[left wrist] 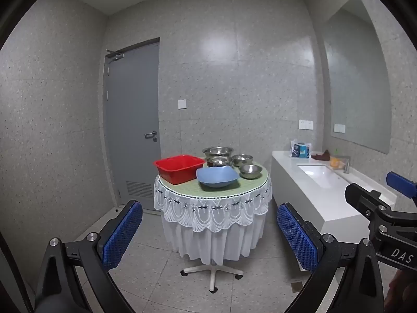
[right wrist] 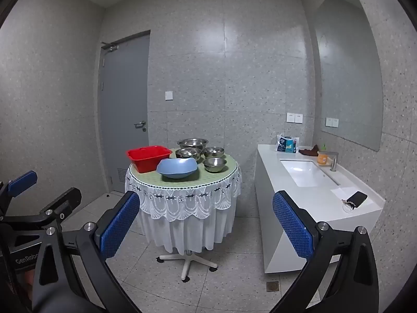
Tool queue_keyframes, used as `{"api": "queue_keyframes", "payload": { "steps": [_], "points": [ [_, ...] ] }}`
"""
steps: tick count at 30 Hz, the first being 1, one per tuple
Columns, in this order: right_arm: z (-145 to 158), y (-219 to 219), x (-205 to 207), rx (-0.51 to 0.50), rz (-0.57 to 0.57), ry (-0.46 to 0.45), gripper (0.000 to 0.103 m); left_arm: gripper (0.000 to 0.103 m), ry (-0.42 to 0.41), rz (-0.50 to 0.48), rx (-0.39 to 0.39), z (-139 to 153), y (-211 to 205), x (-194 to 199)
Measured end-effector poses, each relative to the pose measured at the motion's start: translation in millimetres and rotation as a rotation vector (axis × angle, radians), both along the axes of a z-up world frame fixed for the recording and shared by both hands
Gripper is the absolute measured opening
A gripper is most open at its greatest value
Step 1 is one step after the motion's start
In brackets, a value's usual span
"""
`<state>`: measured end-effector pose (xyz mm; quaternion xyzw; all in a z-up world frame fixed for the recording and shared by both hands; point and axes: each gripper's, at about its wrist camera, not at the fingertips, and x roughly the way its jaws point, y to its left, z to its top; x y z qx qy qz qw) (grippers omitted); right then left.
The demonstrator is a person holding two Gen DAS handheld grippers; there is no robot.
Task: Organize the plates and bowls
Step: 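Move both grippers toward the round table with the bowls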
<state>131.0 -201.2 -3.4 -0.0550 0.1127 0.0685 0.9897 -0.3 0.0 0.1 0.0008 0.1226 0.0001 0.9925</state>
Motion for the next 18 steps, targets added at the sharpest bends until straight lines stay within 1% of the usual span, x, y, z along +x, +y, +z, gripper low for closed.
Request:
{"api": "queue_keyframes", "payload": {
  "steps": [1,6,11,14,15,18],
  "points": [
    [0,0,1,0.003,-0.001,0.016,0.103,0.102,-0.006,0.000,0.003,0,0,0],
    [-2,1,2,0.005,0.002,0.014,0.103,0.102,-0.007,0.002,-0.001,1,0,-4],
    [-4,-2,2,0.006,0.001,0.010,0.103,0.102,0.003,0.006,0.000,-2,-2,2],
    [-6,-2,2,0.009,0.003,0.014,0.103,0.102,0.003,0.012,0.004,0,-2,-2],
    [-9,-1,3,0.009,0.004,0.017,0.103,0.102,0.012,0.012,0.007,1,-3,3],
    [-14,3,8,0.011,0.008,0.023,0.103,0.102,0.013,0.013,0.007,1,-3,4]
  ]
}}
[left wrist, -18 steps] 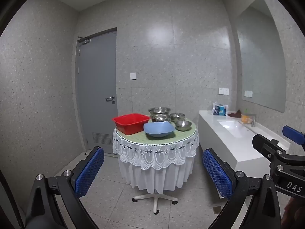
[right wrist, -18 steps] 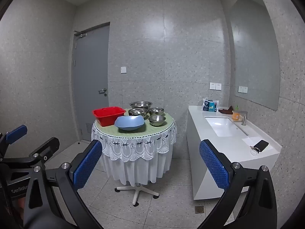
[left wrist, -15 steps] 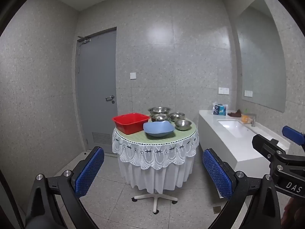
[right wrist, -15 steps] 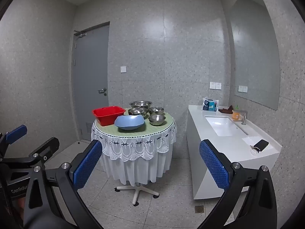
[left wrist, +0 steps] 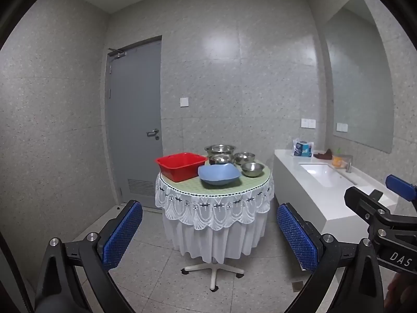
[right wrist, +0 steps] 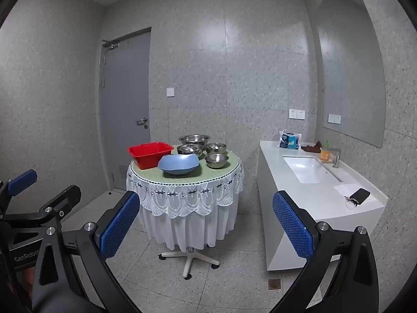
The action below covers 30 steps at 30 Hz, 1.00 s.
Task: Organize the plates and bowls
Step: 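Move both grippers toward the round table with the bowls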
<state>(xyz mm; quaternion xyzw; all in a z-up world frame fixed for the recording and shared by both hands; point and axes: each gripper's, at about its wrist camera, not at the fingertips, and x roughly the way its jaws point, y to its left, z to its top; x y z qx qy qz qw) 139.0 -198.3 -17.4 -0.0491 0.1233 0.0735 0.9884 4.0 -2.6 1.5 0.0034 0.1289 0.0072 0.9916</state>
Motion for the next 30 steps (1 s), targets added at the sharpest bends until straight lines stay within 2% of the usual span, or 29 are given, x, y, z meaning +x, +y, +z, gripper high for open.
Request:
{"api": "queue_keyframes", "payload": {
  "steps": [30],
  "points": [
    [-1.0,6.3,-1.1,0.002,0.016,0.010,0.103,0.102,0.004,0.017,-0.002,-1.8,-2.6,0.9]
  ]
}}
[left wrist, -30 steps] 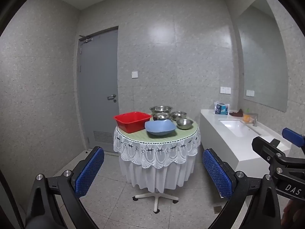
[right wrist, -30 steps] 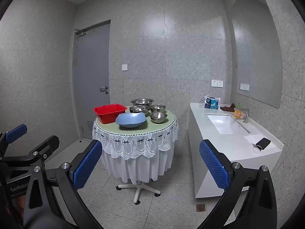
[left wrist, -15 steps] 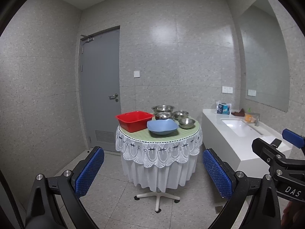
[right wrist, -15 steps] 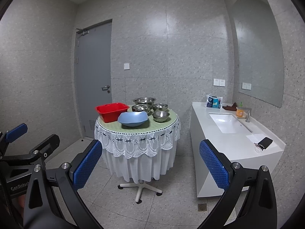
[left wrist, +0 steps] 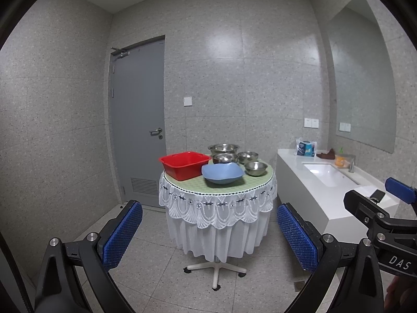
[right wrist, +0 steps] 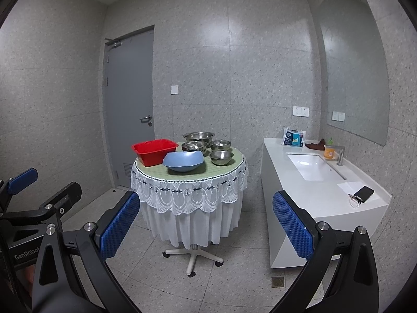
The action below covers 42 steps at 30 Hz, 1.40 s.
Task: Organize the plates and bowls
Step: 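Move both grippers toward the round table with the bowls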
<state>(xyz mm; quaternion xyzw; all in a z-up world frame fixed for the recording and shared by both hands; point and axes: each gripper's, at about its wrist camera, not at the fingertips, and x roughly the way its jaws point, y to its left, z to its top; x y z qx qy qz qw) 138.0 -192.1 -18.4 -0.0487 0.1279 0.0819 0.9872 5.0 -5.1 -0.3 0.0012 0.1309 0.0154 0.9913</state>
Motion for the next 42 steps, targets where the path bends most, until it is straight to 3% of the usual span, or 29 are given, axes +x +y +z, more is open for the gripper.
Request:
{"api": "queue_keyframes", "payload": {
  "steps": [26,32,42],
  "points": [
    [2,-3,1,0.014,0.014,0.022,0.103,0.102,0.011,0.009,0.014,3,-7,1],
    [14,-9,7,0.017,0.018,0.040,0.103,0.102,0.029,0.014,0.017,18,-13,6],
    [51,-11,37,0.001,0.031,0.102,0.103,0.102,0.083,0.046,0.031,69,-23,33]
  ]
}}
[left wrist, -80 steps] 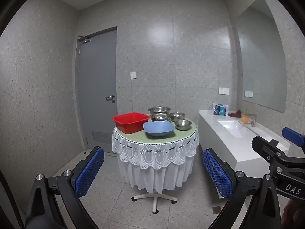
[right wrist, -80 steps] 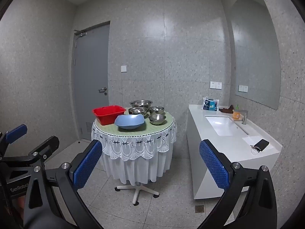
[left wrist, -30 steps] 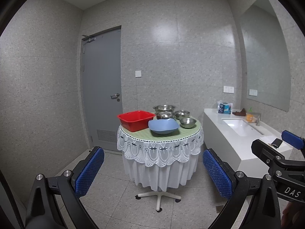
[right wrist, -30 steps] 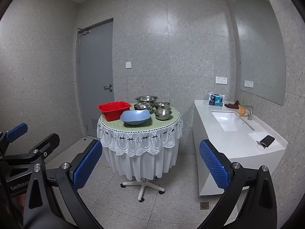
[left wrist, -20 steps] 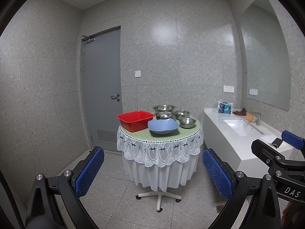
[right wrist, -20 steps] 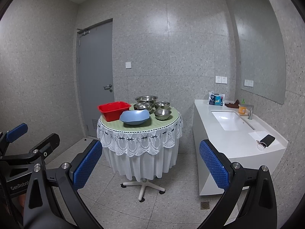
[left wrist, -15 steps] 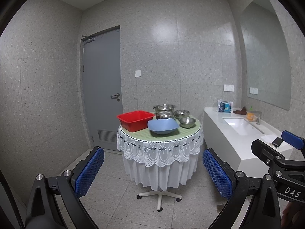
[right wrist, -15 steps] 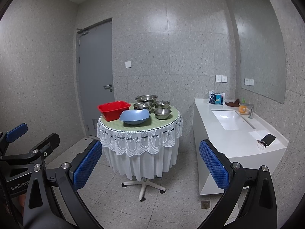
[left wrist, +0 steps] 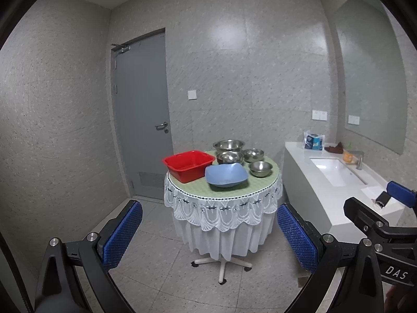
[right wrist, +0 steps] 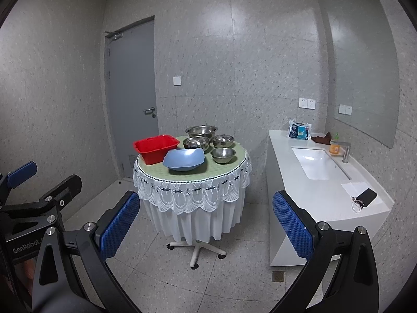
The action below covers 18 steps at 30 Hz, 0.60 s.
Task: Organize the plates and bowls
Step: 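Move both grippers toward the round table with the bowls, then lower both open grippers toward the large steel bowl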
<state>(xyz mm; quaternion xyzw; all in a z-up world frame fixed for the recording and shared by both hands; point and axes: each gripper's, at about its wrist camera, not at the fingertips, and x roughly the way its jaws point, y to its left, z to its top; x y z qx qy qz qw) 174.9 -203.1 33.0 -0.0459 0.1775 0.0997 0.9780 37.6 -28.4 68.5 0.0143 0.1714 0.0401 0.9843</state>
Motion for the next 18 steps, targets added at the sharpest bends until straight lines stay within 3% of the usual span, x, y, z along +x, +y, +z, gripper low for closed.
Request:
{"api": "queue_keyframes", "payload": {
  "steps": [11,18],
  "points": [
    [17,7,69,0.045,-0.009,0.075,0.103,0.102,0.030,-0.036,0.003,41,7,88],
    [30,27,122,0.041,-0.067,0.090,0.103,0.102,0.053,-0.093,-0.013,56,46,174]
  ]
}}
